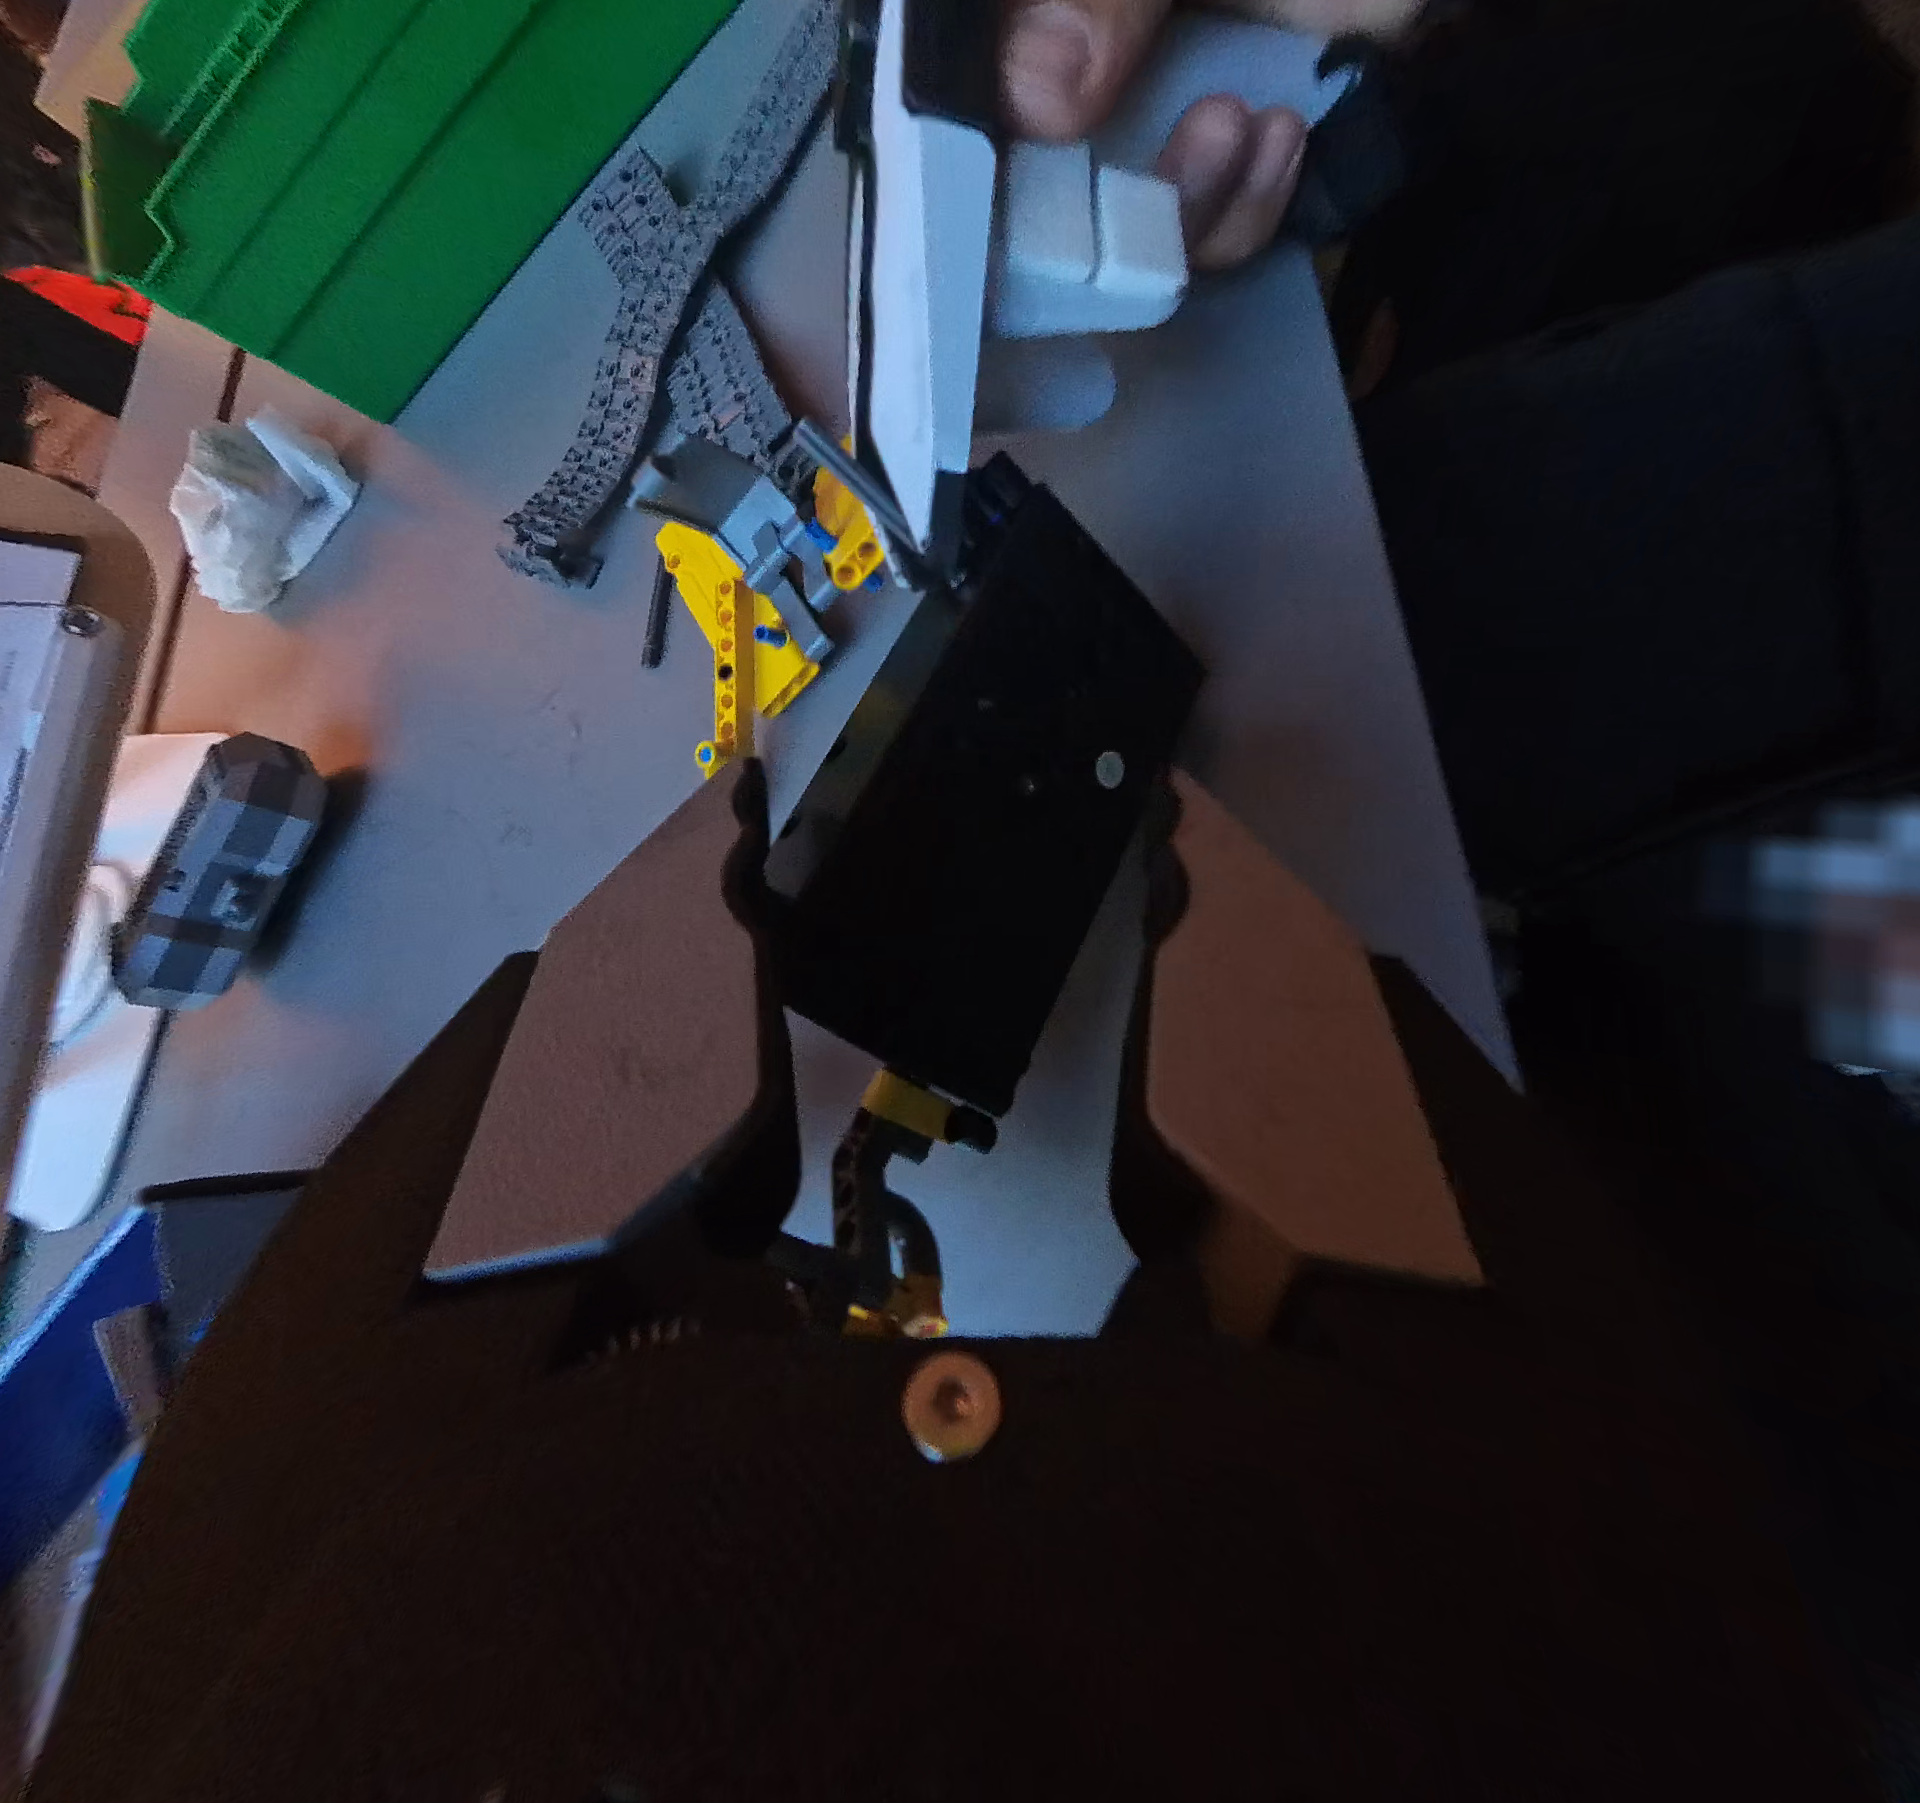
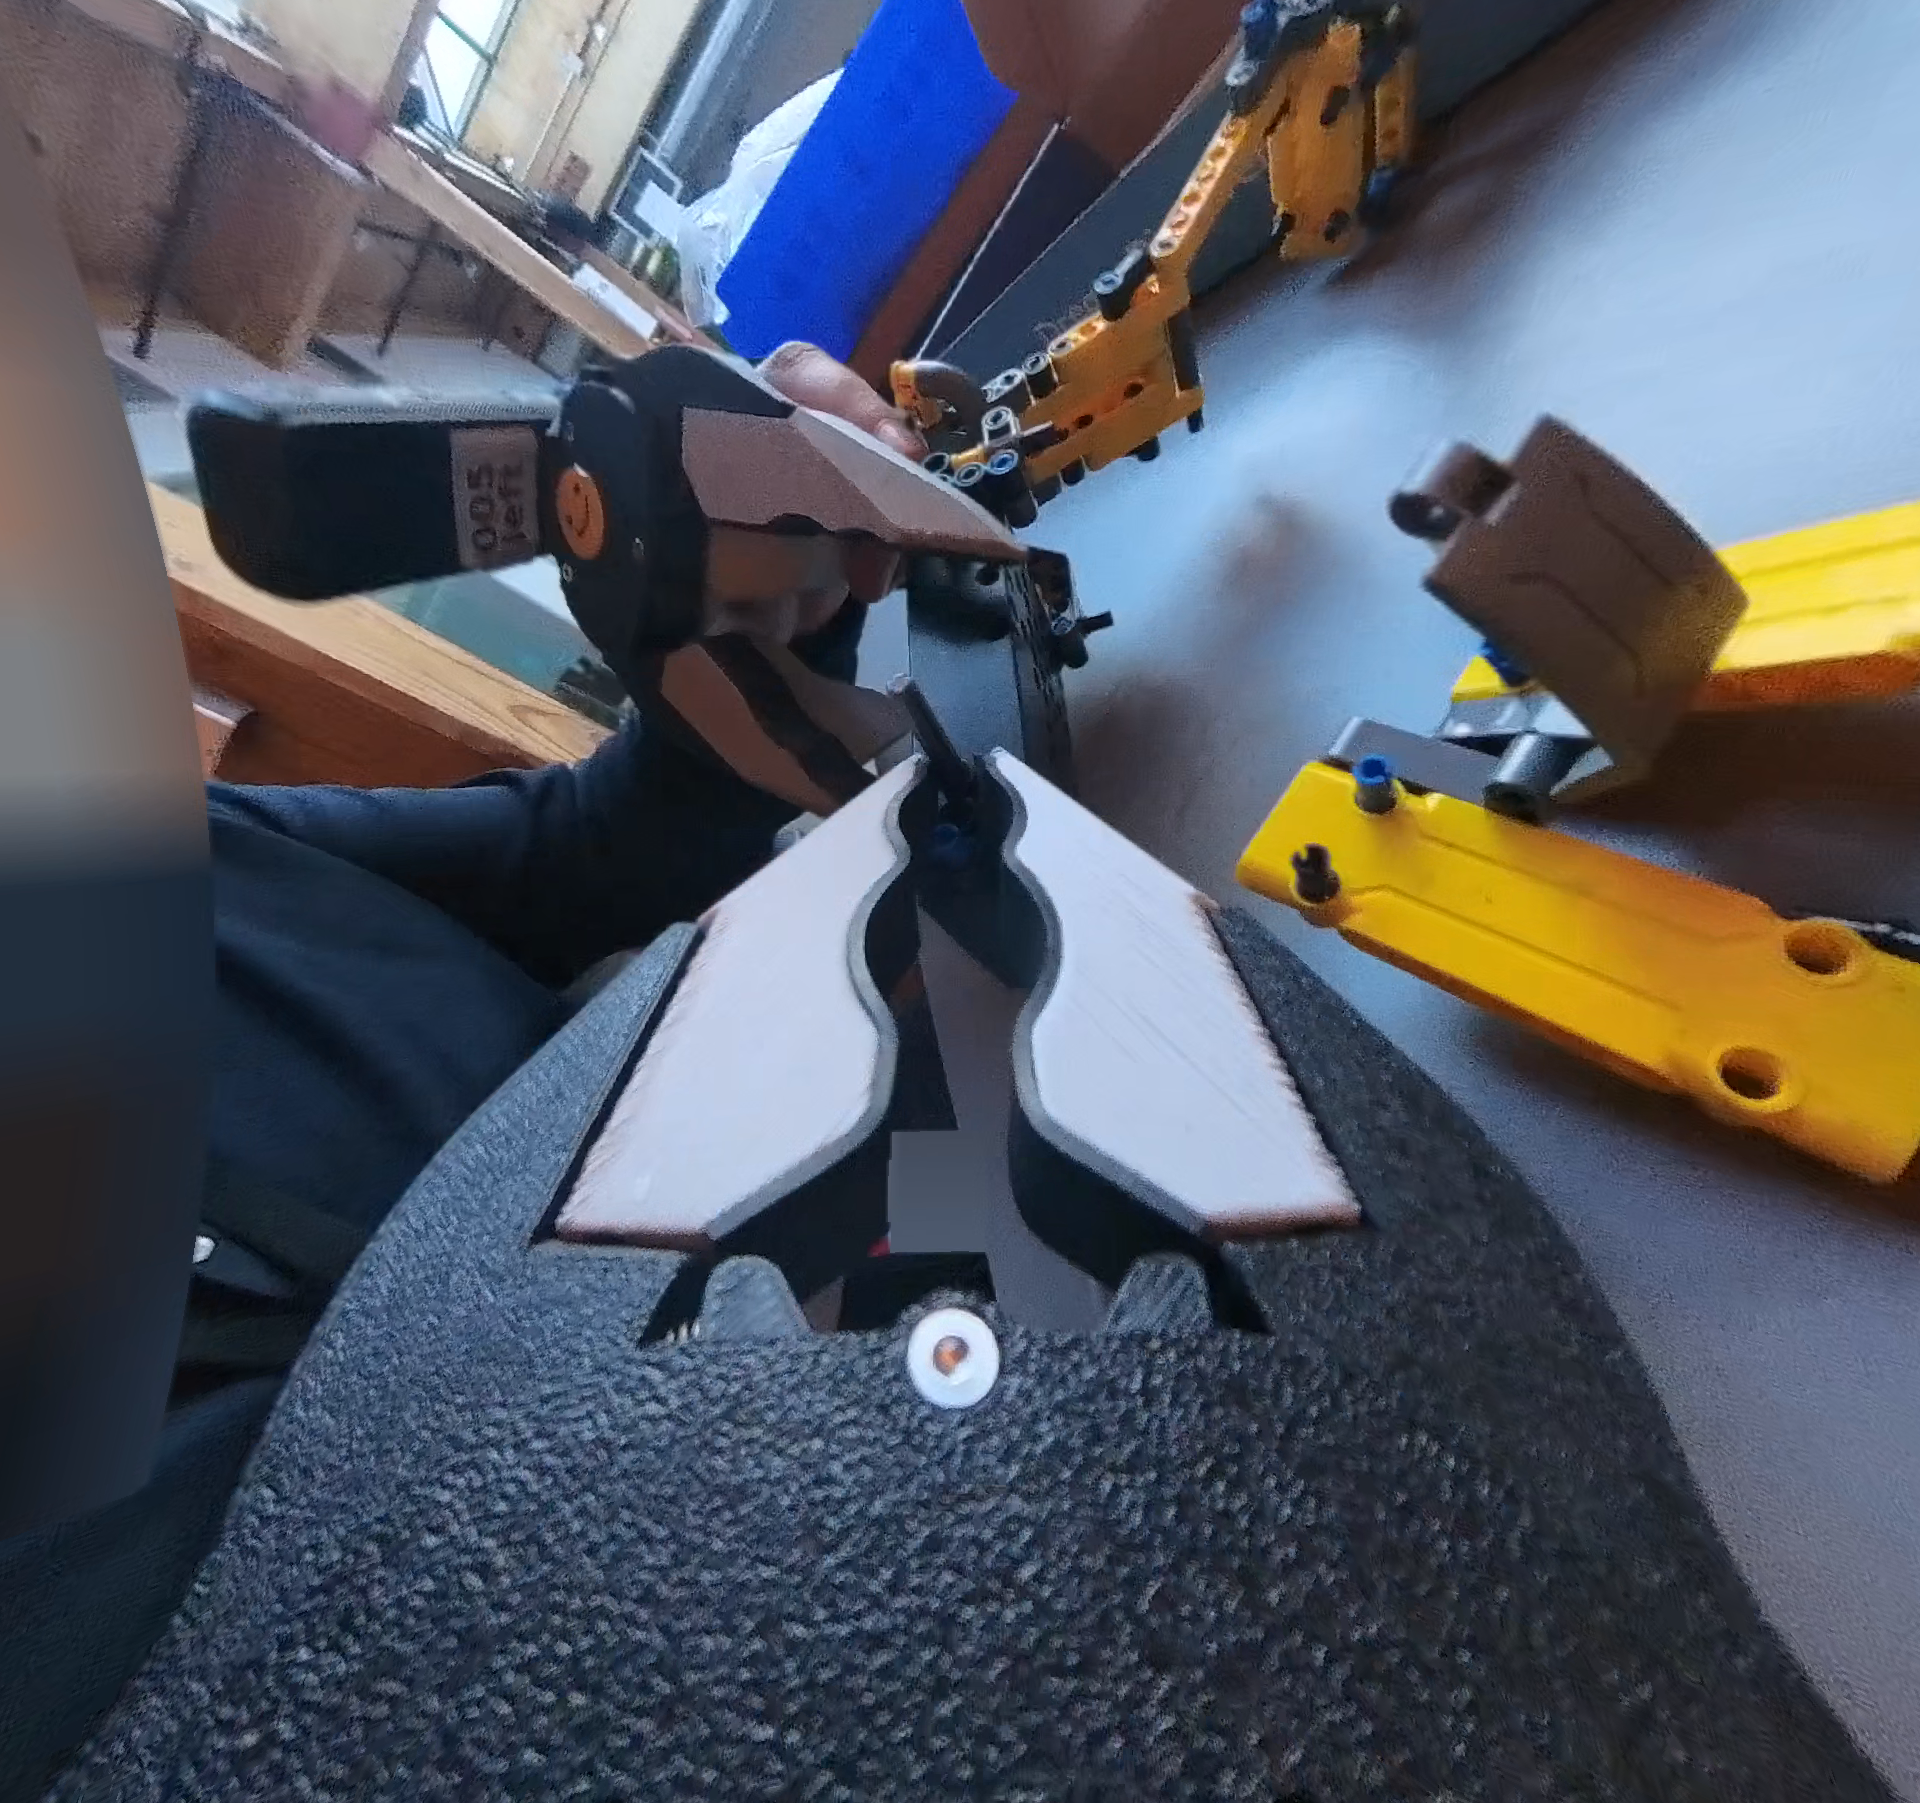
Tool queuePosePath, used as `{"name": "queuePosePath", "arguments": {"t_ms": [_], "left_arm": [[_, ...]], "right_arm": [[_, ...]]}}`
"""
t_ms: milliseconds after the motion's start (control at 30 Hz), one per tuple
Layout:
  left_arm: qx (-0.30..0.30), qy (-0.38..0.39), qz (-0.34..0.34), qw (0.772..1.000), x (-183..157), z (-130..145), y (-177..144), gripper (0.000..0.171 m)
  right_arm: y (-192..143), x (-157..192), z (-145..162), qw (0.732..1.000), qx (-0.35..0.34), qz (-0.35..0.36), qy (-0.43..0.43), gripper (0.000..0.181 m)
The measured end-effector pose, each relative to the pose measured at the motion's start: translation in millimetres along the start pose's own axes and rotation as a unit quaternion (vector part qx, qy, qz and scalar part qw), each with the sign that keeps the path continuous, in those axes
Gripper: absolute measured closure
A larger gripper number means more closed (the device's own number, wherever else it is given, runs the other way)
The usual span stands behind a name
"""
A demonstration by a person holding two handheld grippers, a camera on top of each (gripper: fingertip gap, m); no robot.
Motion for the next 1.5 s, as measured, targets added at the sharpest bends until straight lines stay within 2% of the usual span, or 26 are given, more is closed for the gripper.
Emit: {"name": "queuePosePath", "arguments": {"t_ms": [167,467,600,733,900,1067,1200,1333,1500], "left_arm": [[0.020,0.059,-0.039,0.997,0.9,8.2,4.5,0.094],[-0.054,0.006,-0.023,0.998,5.9,6.3,2.1,0.102],[-0.050,0.005,-0.028,0.998,6.0,6.6,3.0,0.101],[0.013,0.019,-0.023,0.999,0.7,6.4,4.7,0.103],[0.037,-0.024,0.009,0.999,-1.0,2.9,3.5,0.108],[0.061,-0.011,0.025,0.998,-2.7,5.1,4.8,0.108],[0.082,0.004,0.035,0.996,-0.3,6.1,6.1,0.112],[0.083,0.020,0.049,0.995,0.2,4.9,7.2,0.113],[0.083,0.014,0.050,0.995,0.2,4.2,8.4,0.113]], "right_arm": [[3.2,-2.3,-0.4,0.998,0.001,-0.028,0.053,0.177],[3.4,-5.3,-1.6,0.996,0.002,-0.044,0.081,0.176],[3.6,-5.1,-1.6,0.996,0.000,-0.041,0.075,0.176],[6.2,3.6,2.4,1.000,-0.006,-0.023,-0.006,0.175],[12.4,17.8,10.8,0.991,0.004,0.020,-0.134,0.173],[11.5,23.4,12.8,0.972,0.046,0.075,-0.219,0.172],[3.5,24.8,9.0,0.941,0.091,0.142,-0.292,0.174],[1.7,26.5,9.8,0.924,0.114,0.175,-0.320,0.174],[6.3,26.0,10.7,0.932,0.127,0.170,-0.295,0.175]]}}
Point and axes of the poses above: each gripper's, where its closed fingertips meet, y out along the fingers, z out of its underside, x = y × z across the jaws, the point moved 4 cm from there along -y, back along the fingers, and after that the axes turned 6 degrees about z, right-handed, at the moved point
